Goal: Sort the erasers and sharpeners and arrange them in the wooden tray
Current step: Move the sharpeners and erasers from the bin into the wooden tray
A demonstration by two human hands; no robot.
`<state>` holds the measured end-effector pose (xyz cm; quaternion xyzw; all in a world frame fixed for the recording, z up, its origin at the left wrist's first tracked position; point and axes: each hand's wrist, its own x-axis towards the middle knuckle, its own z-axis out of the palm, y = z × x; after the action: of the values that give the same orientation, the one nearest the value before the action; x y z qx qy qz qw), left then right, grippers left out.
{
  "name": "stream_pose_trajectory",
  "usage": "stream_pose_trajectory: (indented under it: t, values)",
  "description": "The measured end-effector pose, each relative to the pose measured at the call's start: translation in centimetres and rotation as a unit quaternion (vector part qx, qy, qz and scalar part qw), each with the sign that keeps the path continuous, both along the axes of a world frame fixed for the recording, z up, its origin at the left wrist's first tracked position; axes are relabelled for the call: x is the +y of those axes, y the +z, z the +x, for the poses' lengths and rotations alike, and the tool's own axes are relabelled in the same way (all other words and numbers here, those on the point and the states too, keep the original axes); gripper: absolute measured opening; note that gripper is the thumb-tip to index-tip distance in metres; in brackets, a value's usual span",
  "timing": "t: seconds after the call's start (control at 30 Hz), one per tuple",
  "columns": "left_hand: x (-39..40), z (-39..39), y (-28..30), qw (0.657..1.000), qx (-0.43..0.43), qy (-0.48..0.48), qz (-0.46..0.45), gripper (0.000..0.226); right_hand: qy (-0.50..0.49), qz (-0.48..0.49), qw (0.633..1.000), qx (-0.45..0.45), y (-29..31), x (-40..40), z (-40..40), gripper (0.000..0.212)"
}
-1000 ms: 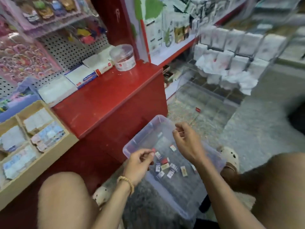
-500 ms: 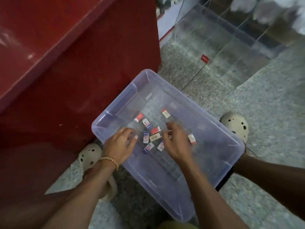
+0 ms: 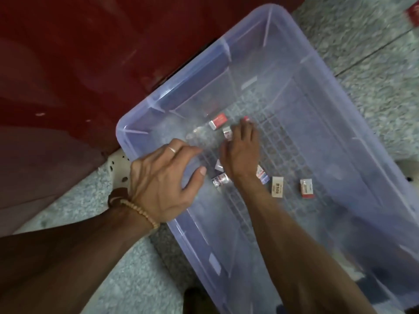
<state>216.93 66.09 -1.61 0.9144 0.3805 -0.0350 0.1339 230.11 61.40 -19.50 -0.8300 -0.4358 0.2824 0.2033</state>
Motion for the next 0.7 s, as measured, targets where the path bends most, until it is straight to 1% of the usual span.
stream_pose_trajectory:
  t: [0.1,0.2,0.27,0.4,0.5,0.57,0.6,0.7]
  values:
    - [0.0,0.0,-0.1,1.0,0.003,0.005,-0.005,0.032,0.07,0.036,0.997,0.0,0.3,0.2,-1.2,0.049]
    - [0.0,0.0,-0.1,1.0,0.005,0.007,-0.006,0.032,0.118,0.018,0.992,-0.051,0.0,2.5,-0.2,0.054]
    - [0.0,0.1,-0.1,1.0,0.012,0.007,-0.009,0.033,0.171,0.004,0.984,-0.057,-0.4,2.7,0.4,0.058]
    - [0.1,0.2,0.1,1.0,0.017,0.009,-0.011,0.032,0.318,0.006,0.946,-0.059,-1.3,-2.2,0.7,0.074]
    - [0.1,0.2,0.0,1.0,0.016,0.01,-0.007,0.033,0.406,-0.044,0.907,-0.104,-2.1,-5.1,1.3,0.093]
    - [0.1,0.2,0.0,1.0,0.021,0.009,-0.007,0.035,0.428,-0.041,0.892,-0.135,-2.4,-5.6,1.6,0.099]
    - [0.1,0.2,0.0,1.0,0.021,0.008,-0.009,0.035,0.427,-0.027,0.893,-0.14,-2.4,-5.6,1.6,0.097]
    - [0.1,0.2,0.1,1.0,0.015,0.006,-0.008,0.036,0.393,0.031,0.905,-0.162,-2.7,-4.9,1.2,0.079]
